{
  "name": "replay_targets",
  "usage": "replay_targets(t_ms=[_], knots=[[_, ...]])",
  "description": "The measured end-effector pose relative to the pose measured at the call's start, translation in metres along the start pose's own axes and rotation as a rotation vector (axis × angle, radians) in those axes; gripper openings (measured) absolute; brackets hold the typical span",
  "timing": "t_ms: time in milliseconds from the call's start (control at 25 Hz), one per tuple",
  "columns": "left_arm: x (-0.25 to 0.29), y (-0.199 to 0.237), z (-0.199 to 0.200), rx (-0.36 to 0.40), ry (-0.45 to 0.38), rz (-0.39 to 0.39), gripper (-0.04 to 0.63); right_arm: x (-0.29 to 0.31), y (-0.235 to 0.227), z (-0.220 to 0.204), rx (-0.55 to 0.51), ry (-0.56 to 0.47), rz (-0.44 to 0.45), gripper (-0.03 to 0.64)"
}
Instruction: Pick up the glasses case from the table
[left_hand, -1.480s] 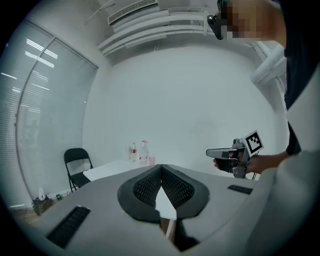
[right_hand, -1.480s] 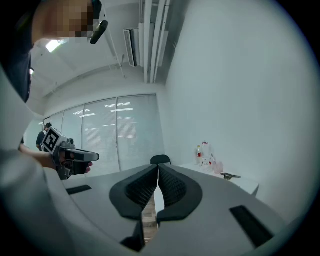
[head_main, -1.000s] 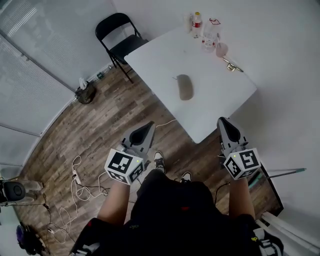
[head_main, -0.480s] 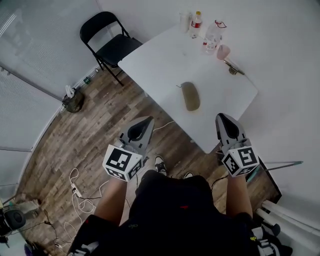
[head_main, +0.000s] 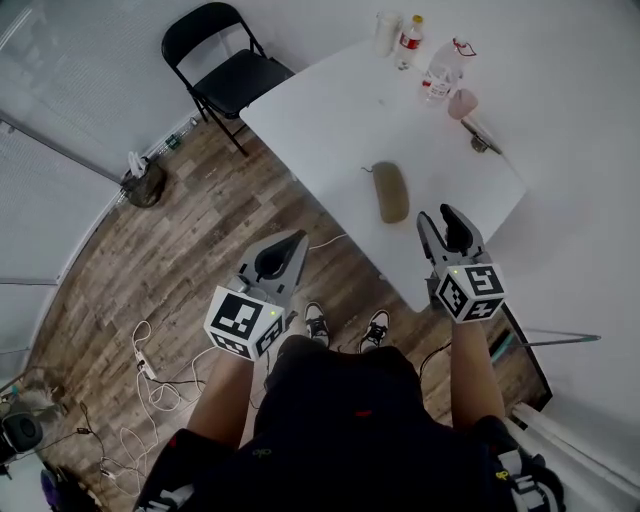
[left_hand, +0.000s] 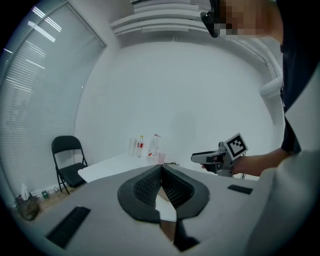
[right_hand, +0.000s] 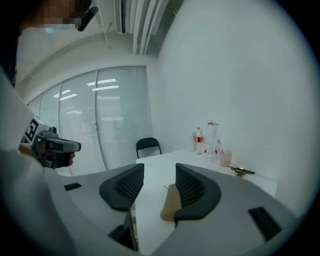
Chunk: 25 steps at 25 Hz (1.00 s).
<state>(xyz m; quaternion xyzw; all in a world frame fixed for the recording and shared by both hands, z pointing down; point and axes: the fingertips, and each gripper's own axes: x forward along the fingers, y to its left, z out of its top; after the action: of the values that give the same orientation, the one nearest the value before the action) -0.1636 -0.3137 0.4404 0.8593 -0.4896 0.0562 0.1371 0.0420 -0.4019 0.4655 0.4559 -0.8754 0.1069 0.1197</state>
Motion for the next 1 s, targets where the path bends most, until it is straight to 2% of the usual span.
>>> replay_targets(t_ms=[160,400,800,1000], knots=[[0.004,-0.002,-0.011,-0.018,0.024,0.016,0.02,0.045,-0.014,-0.034,0.029,0.134,0.007,0.274],[0.011,-0.002,-0.021,-0.035,0.052,0.049,0.02,0.107,-0.032,-0.101,0.042,0.349,-0.011,0.35],[0.009,0.027,-0.039,-0.072,0.097,0.103,0.02,0.179,-0.053,-0.182,0.035,0.588,-0.045,0.377],[0.01,0.034,-0.04,-0.09,0.089,0.122,0.02,0.195,-0.057,-0.202,0.075,0.682,-0.079,0.405]])
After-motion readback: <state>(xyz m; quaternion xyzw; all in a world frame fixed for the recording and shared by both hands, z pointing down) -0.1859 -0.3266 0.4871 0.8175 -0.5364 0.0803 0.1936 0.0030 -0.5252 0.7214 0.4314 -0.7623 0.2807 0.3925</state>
